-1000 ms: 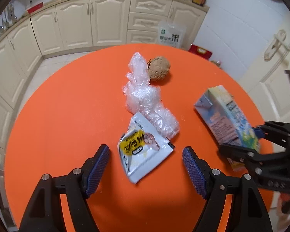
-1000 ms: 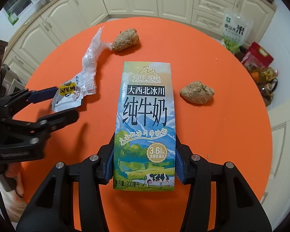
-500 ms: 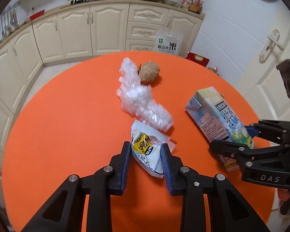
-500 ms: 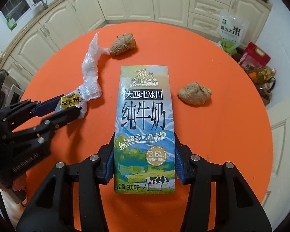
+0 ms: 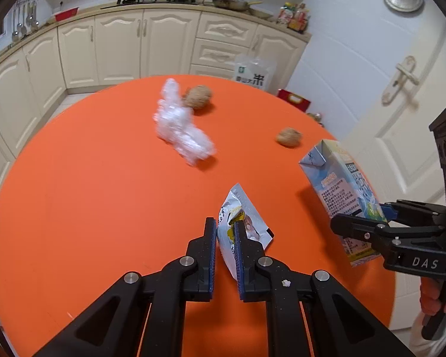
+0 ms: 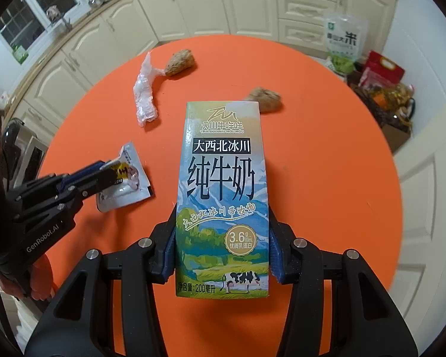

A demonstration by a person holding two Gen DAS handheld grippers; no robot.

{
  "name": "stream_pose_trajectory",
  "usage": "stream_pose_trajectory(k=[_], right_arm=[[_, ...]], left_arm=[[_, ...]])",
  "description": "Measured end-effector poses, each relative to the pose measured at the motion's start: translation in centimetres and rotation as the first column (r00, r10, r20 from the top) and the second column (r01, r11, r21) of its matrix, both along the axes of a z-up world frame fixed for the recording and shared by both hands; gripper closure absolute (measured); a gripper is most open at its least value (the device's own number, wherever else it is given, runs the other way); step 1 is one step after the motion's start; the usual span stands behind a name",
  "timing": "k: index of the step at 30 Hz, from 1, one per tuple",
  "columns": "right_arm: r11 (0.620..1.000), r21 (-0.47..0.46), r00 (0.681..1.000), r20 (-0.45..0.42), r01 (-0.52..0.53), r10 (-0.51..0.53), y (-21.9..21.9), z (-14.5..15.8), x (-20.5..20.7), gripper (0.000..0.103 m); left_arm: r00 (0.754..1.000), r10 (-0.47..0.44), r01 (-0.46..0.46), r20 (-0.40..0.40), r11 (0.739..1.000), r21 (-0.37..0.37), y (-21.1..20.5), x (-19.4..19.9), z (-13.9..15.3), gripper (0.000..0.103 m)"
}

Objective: Collect trash
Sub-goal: 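Carry the wrapper in the left tool while the right carries the milk carton to the bucket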

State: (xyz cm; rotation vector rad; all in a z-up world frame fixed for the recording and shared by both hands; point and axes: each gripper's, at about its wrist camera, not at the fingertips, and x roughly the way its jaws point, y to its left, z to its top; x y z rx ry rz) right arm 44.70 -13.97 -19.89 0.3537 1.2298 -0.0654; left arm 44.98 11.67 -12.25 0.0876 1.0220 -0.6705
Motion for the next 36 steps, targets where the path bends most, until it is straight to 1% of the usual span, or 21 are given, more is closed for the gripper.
stream_pose_trajectory(k=[3,4,7,9,11,15,19,23,27,30,34,36], right_arm=[[1.0,-0.008,1.0,0.024,0.018,-0.018,-0.4,1.0,-1.7,0.057],[1.0,-0.008,0.999,0.034,0.026,-0.026,-0.7,1.4,-2.5,0.057],[0.999,-0.004,0.997,0.066,0.047,-0.047,-1.3,2.5,-4.5,0.057],[0.998,-0.007,0.994,0.091,0.066,-0.065,-1.7,3.3,-5.9,0.057],[0.996,-0.008,0.991,0.108,0.084,-0.083,-2.1,4.0,-7.2,0.057],[0.985,-0.044,0.978,0.136,0.167,-0.16,-4.3,5.1,-10.5,0.057],[0.948,-0.131,0.949,0.164,0.291,-0.269,-7.4,5.7,-14.8,0.057],[0.9,-0.182,0.914,0.176,0.396,-0.366,-10.5,5.7,-18.7,0.057],[0.855,-0.18,0.872,0.164,0.487,-0.462,-14.2,4.6,-22.2,0.057],[0.831,-0.178,0.849,0.156,0.527,-0.505,-16.2,3.6,-24.2,0.057],[0.793,-0.203,0.818,0.135,0.575,-0.559,-18.2,1.9,-26.0,0.057],[0.786,-0.209,0.813,0.124,0.583,-0.57,-19.0,1.1,-26.3,0.057]], left_arm=[[1.0,-0.002,0.003,0.027,1.0,-0.012,0.1,-2.2,0.3,0.096],[1.0,-0.005,0.005,0.028,1.0,-0.021,-0.6,-2.6,0.3,0.096],[0.999,-0.01,0.011,0.046,0.999,-0.039,-0.9,-5.1,0.9,0.096],[0.998,-0.013,0.016,0.061,0.999,-0.033,-1.8,-6.7,1.3,0.096],[0.997,-0.036,0.039,0.07,0.999,-0.033,-3.2,-8.4,1.7,0.096],[0.991,-0.094,0.096,0.1,0.995,-0.018,-6.4,-11.0,2.3,0.096],[0.984,-0.138,0.138,0.112,0.99,0.009,-10.7,-13.8,2.3,0.096],[0.968,-0.222,0.222,0.115,0.975,0.014,-15.7,-17.0,2.0,0.096],[0.948,-0.301,0.3,0.098,0.954,0.026,-20.6,-19.7,1.0,0.096],[0.932,-0.352,0.35,0.085,0.936,0.04,-23.7,-21.1,0.2,0.096],[0.923,-0.379,0.375,0.068,0.924,0.074,-27.5,-22.2,-1.4,0.096],[0.924,-0.374,0.366,0.076,0.925,0.099,-29.6,-22.3,-2.2,0.096]])
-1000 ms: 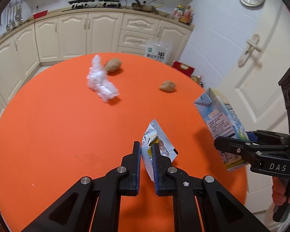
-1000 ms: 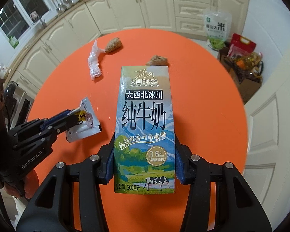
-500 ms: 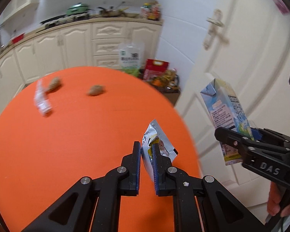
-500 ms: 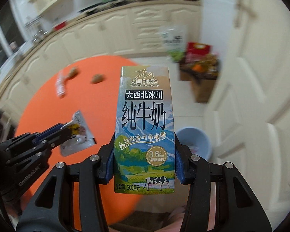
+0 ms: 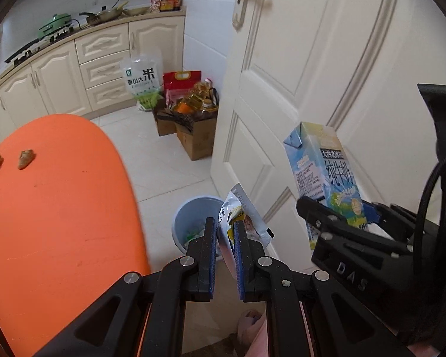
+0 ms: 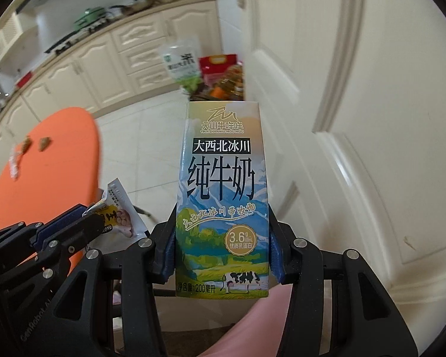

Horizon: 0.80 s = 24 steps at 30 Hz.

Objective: Collect trash
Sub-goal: 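Carry the wrapper in the left tool while the right carries the milk carton to the bucket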

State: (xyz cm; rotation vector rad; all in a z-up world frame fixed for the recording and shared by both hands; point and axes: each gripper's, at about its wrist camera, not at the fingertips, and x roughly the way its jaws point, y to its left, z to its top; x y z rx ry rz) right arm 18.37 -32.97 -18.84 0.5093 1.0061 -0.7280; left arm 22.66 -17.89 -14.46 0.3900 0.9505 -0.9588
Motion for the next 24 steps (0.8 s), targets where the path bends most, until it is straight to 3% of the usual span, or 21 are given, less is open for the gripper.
stream_pose_trajectory(k=[7,11,15,24], right_arm=[[0.998,0.058,0.999,-0.047,0.01,-0.007,-3.2,-4.6,0.0,0.057],[0.997,0.076,0.996,-0.084,0.019,-0.012,-4.9,-7.6,0.6,0.057],[0.994,0.107,0.994,-0.11,0.014,-0.002,-6.0,-10.3,0.7,0.057],[0.981,0.192,0.985,-0.17,0.013,0.021,-9.2,-15.9,2.7,0.057]], left_arm=[[0.999,0.028,-0.029,0.019,0.997,0.071,-6.4,-0.6,-4.6,0.096],[0.995,0.068,-0.059,-0.079,0.993,0.103,-9.4,0.8,-8.7,0.096],[0.989,0.102,-0.084,-0.109,0.984,0.16,-12.5,2.6,-12.3,0.096],[0.978,0.15,-0.133,-0.142,0.983,0.125,-17.4,5.9,-17.5,0.096]])
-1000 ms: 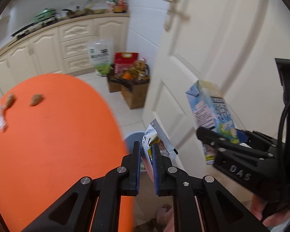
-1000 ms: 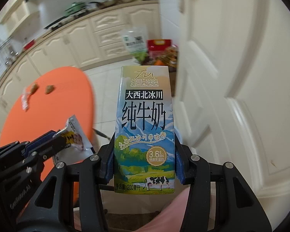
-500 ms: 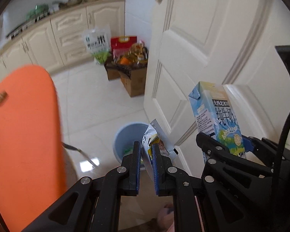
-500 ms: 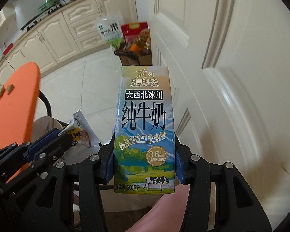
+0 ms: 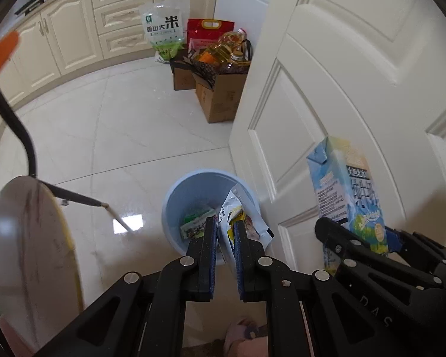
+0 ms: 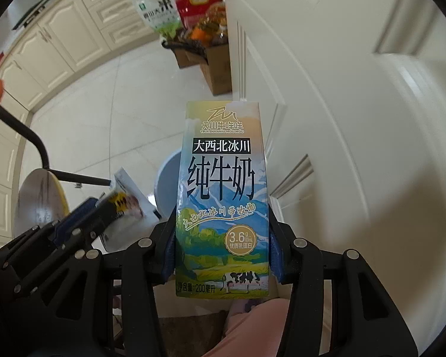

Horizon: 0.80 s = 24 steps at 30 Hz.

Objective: Collect trash
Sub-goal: 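Carry the wrapper in the left tool while the right carries the milk carton to the bucket, then open both tools to drop the wrapper and carton into the bucket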

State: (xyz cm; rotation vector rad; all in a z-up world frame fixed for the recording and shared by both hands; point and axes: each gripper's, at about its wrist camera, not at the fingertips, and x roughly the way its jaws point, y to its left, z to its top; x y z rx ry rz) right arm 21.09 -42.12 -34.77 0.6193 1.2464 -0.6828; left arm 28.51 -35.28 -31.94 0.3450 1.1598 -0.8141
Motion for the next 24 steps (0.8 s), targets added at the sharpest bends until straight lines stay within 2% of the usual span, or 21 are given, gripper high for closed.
stream_pose_trajectory(k=[2,9,12,14,16,20,24], right_arm=[[1.0,0.009,1.0,-0.013,-0.005,0.005,-0.8,-0.8,0.8,0.057],[0.997,0.073,1.0,-0.012,-0.013,0.014,-2.7,-3.6,2.5,0.057],[0.995,0.095,1.0,-0.02,-0.012,0.014,-3.3,-4.6,3.3,0.056],[0.993,0.117,1.0,-0.022,-0.011,0.013,-3.7,-5.3,3.8,0.056],[0.992,0.122,0.999,-0.029,-0.017,0.021,-3.9,-5.8,4.4,0.056],[0.993,0.12,0.999,-0.044,-0.012,0.018,-4.2,-6.6,5.0,0.056],[0.99,0.139,0.999,-0.04,-0.016,0.022,-4.4,-7.0,5.5,0.056]], left_arm=[[1.0,-0.002,0.002,-0.004,1.0,-0.009,-0.6,0.7,-1.3,0.096],[0.998,-0.045,0.047,-0.037,0.998,0.041,-1.9,3.5,-5.6,0.094],[0.997,-0.009,0.013,-0.075,0.999,0.053,-2.2,5.3,-7.4,0.092],[0.995,0.0,0.006,-0.097,0.998,0.061,-2.5,6.0,-8.4,0.089],[0.994,0.008,0.004,-0.108,0.995,0.105,-3.1,6.7,-9.8,0.085],[0.982,0.013,0.012,-0.187,0.991,0.134,-4.0,7.6,-12.0,0.078],[0.983,0.037,-0.011,-0.18,0.989,0.144,-4.0,8.6,-12.6,0.073]])
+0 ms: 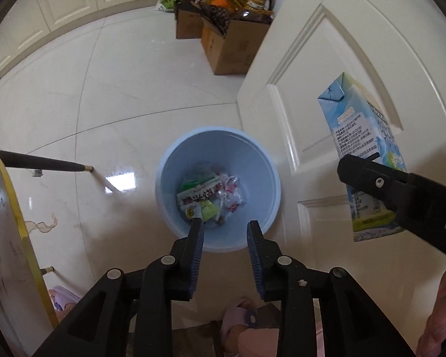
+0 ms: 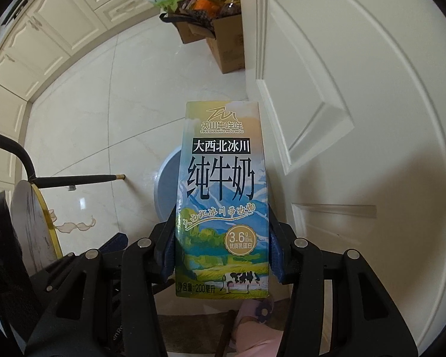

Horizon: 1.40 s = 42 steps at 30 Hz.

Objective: Collect trash
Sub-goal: 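Open both tools to drop the wrapper and carton into the bucket, then move both open tools back over the table toward the trash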

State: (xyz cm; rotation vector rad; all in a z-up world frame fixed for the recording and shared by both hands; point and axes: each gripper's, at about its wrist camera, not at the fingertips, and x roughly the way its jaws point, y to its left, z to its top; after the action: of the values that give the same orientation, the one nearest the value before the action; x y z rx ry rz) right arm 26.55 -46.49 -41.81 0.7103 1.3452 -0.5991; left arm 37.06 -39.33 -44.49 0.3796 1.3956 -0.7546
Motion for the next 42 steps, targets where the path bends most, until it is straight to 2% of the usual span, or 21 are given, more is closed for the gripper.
stream_pose_trajectory(k=[3,7,8,10,11,15,19,22,26,31,37,41,42], right_arm=[[0.999,0.03,0.999,-0.038,0.017,-0.016,-0.4,-0.7,0.1,0.055],[0.997,0.078,0.999,-0.047,0.03,-0.027,-0.6,-1.0,-0.3,0.055],[0.997,0.074,0.998,-0.049,0.029,-0.026,-0.5,-0.9,-0.4,0.053],[0.997,0.075,0.999,-0.04,0.03,-0.027,-0.5,-0.5,-0.4,0.042],[0.997,0.074,0.999,-0.036,0.031,-0.028,-0.5,-0.3,-0.5,0.042],[0.998,0.053,0.998,-0.041,0.046,-0.044,0.0,0.7,-1.3,0.042],[0.998,-0.032,0.996,-0.059,0.059,-0.06,1.1,2.7,-2.9,0.042],[0.992,-0.093,0.994,-0.062,0.089,-0.095,2.0,4.7,-4.7,0.041],[0.981,-0.134,0.987,-0.056,0.139,-0.148,3.2,7.5,-7.5,0.042],[0.967,-0.219,0.989,-0.045,0.131,-0.144,5.7,11.8,-10.0,0.042],[0.922,-0.365,0.99,-0.005,0.129,-0.141,9.4,18.5,-12.0,0.042],[0.898,-0.412,0.987,0.089,0.155,-0.13,11.7,23.6,-12.9,0.042],[0.891,-0.425,0.985,0.12,0.161,-0.121,12.3,25.2,-13.0,0.042]], left_arm=[[1.0,0.021,-0.021,0.007,1.0,0.005,0.1,0.5,0.0,0.064],[0.996,0.041,-0.046,0.084,0.997,0.059,0.0,0.5,0.1,0.057],[0.995,0.042,-0.049,0.095,0.997,0.066,-0.1,0.4,0.1,0.056],[0.995,0.04,-0.046,0.09,0.997,0.063,-0.4,0.2,0.1,0.055],[0.996,0.037,-0.043,0.086,0.997,0.064,-0.5,0.1,0.1,0.055],[0.994,0.02,-0.028,0.105,0.997,0.073,-0.4,-0.8,0.6,0.055],[0.994,-0.014,0.008,0.104,0.998,0.056,-0.1,-2.4,2.2,0.055],[0.99,-0.039,0.032,0.137,0.998,0.048,0.9,-4.1,4.4,0.054],[0.987,-0.091,0.087,0.134,0.996,0.035,1.8,-7.1,6.7,0.05],[0.983,-0.133,0.134,0.127,0.991,-0.002,3.5,-10.4,10.1,0.05],[0.969,-0.197,0.211,0.148,0.974,-0.082,7.5,-14.1,16.6,0.05],[0.965,-0.175,0.209,0.195,0.964,-0.167,11.8,-14.7,22.6,0.048],[0.965,-0.162,0.201,0.208,0.961,-0.188,12.9,-14.6,23.9,0.044]])
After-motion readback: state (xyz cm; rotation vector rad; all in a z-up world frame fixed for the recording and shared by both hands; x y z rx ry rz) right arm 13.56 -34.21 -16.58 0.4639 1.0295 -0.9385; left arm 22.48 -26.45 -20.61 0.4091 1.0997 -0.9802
